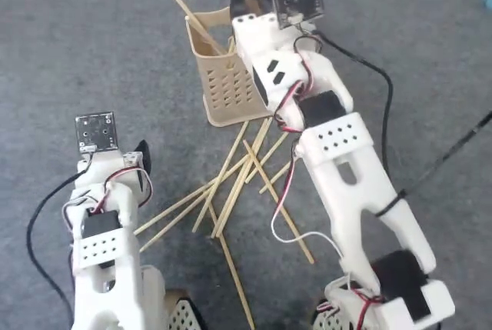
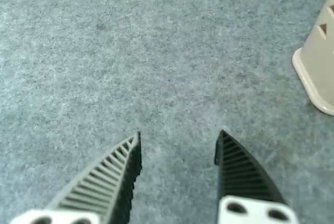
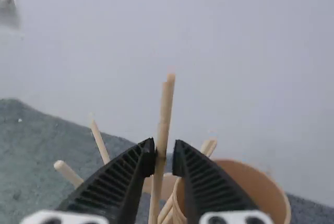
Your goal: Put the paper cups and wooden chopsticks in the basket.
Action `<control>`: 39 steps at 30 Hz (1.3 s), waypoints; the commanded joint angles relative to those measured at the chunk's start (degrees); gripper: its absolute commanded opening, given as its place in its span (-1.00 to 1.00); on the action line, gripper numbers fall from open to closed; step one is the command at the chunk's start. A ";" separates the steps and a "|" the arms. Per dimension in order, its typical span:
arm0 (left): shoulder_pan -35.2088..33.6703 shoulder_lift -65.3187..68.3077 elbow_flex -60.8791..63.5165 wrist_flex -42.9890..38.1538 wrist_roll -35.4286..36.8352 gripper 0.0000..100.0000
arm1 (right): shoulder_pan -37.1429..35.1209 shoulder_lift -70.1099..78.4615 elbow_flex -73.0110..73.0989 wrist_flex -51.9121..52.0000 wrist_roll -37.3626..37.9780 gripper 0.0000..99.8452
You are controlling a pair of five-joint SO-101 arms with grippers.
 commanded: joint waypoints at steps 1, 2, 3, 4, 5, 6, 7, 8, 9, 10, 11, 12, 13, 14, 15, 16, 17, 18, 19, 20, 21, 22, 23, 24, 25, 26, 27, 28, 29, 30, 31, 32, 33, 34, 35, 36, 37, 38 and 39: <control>0.62 -1.76 -0.31 -1.49 -0.44 -0.57 | 0.92 -0.66 -0.35 1.36 0.53 -0.70; 0.62 -1.76 -0.31 -1.49 -0.44 -0.57 | 0.92 -1.19 -0.44 1.45 0.53 -0.70; 0.62 -1.76 -0.31 -1.49 -0.44 -0.57 | 0.92 -1.98 -0.26 1.54 0.53 -0.70; 0.62 -1.67 -0.31 -1.49 -0.44 -0.57 | 0.92 -3.21 -0.26 2.24 0.53 -0.70; 0.70 -1.67 -0.31 -1.49 -0.35 -0.57 | 0.92 -4.88 -0.26 3.91 0.53 -0.70; 1.23 -1.67 -0.22 -1.49 -0.35 -0.57 | 0.84 -6.73 -0.26 6.20 0.53 -0.70; 1.58 -1.67 -0.22 -1.49 -0.35 -0.57 | 0.66 -8.75 -0.26 8.92 0.44 -0.70; 1.76 -1.67 -0.22 -1.41 -0.35 -0.57 | 0.57 -10.86 -0.18 11.82 0.44 -0.70; 1.85 -1.67 -0.22 -1.41 -0.35 -0.57 | 0.57 -13.05 -0.18 15.52 0.26 -0.70; 1.85 -1.67 -0.22 -1.41 -0.35 -0.57 | 0.75 -15.43 -0.18 19.56 -0.79 -0.70; 1.85 -1.67 -0.22 -1.23 -0.26 -0.57 | 0.92 -17.71 -0.18 24.04 -2.55 -0.70; 1.93 -1.67 -0.22 -1.23 -0.26 -0.57 | 1.01 -19.91 -0.18 28.53 -4.57 -0.70; 2.02 -1.67 -0.22 -1.23 -0.18 -0.57 | 1.19 -22.02 -0.18 33.01 -6.24 -0.70; 2.11 -1.67 -0.22 -1.14 -0.09 -0.57 | 1.89 -23.87 -0.18 37.58 -8.00 -0.70; 2.20 -1.58 -0.22 -1.05 -0.09 -0.57 | 2.77 -25.36 -0.18 42.15 -9.58 -0.70; 2.81 -1.58 -0.22 -0.88 -0.09 -0.57 | 3.38 -26.86 -0.18 46.37 -11.08 -0.70; 3.25 -1.58 -0.22 0.00 -0.09 -0.57 | 4.18 -28.09 -0.18 50.51 -12.75 -0.70; 3.78 -1.58 -0.40 1.05 -0.09 -0.57 | 5.05 -28.88 -0.09 54.37 -13.98 -0.70; 4.40 -1.58 -0.48 1.58 -0.09 -0.57 | 6.46 -29.41 -0.09 58.15 -15.12 -0.70; 4.84 -1.58 -0.48 1.93 -0.09 -0.57 | 8.04 -29.85 0.18 61.41 -15.82 -0.70; 5.19 -1.58 -0.48 2.11 -0.09 -0.57 | 9.36 -30.55 0.97 64.04 -16.26 -0.70; 5.45 -1.58 -0.48 2.20 -0.09 -0.57 | 10.77 -30.90 2.11 65.98 -16.44 -0.70; 5.45 -1.58 -0.48 2.20 -0.09 -0.57 | 12.18 -31.25 3.43 67.65 -16.35 -0.70; 5.45 -1.58 -0.48 2.29 0.00 -0.57 | 13.49 -31.78 5.19 68.97 -16.35 -0.70; 5.45 -1.58 -0.57 2.81 0.00 -0.57 | 14.73 -32.31 7.38 69.76 -16.35 -0.70; 5.54 -1.58 -1.10 4.40 0.00 -0.57 | 15.78 -32.92 10.02 70.11 -16.35 -0.70; 5.54 -1.49 -2.24 6.42 0.00 -0.57 | 16.66 -33.63 13.01 70.29 -16.35 -0.70; 5.54 -1.49 -3.30 8.70 0.00 -0.57 | 17.36 -34.42 16.35 70.20 -16.35 -0.70; 5.63 -1.49 -4.18 10.64 -0.26 -0.57 | 17.89 -35.12 19.69 69.23 -16.35 -0.70; 6.33 -1.49 -4.79 12.40 -0.35 -0.57 | 18.68 -35.82 22.24 67.30 -16.35 -0.70; 7.30 -1.49 -5.23 13.89 -0.44 -0.57 | 20.26 -36.53 24.26 65.36 -16.26 -0.70; 8.53 -1.49 -5.67 15.65 -0.53 -0.57 | 21.49 -37.41 26.46 63.52 -16.26 -0.70; 9.76 -1.49 -6.37 17.41 -0.62 -0.57 | 22.55 -37.85 28.84 61.76 -16.26 -0.70; 10.81 -1.49 -7.43 19.43 -1.41 -0.57 | 23.25 -38.29 31.65 59.47 -16.26 -0.70; 11.78 -1.49 -8.48 21.63 -2.02 -0.57 | 23.78 -38.81 34.90 57.01 -16.18 -0.70; 12.57 -1.49 -9.98 23.65 -2.55 -0.57 | 24.57 -39.08 38.42 54.29 -15.74 -0.70; 13.19 -1.49 -11.47 25.67 -2.81 -0.57 | 24.92 -39.16 42.20 51.65 -15.30 -0.70; 13.54 -1.49 -13.23 27.69 -2.90 -0.57 | 25.01 -39.34 45.98 48.40 -15.21 -0.70; 13.80 -1.49 -14.90 29.63 -2.90 -0.57 | 25.10 -39.43 49.49 45.23 -15.38 -0.70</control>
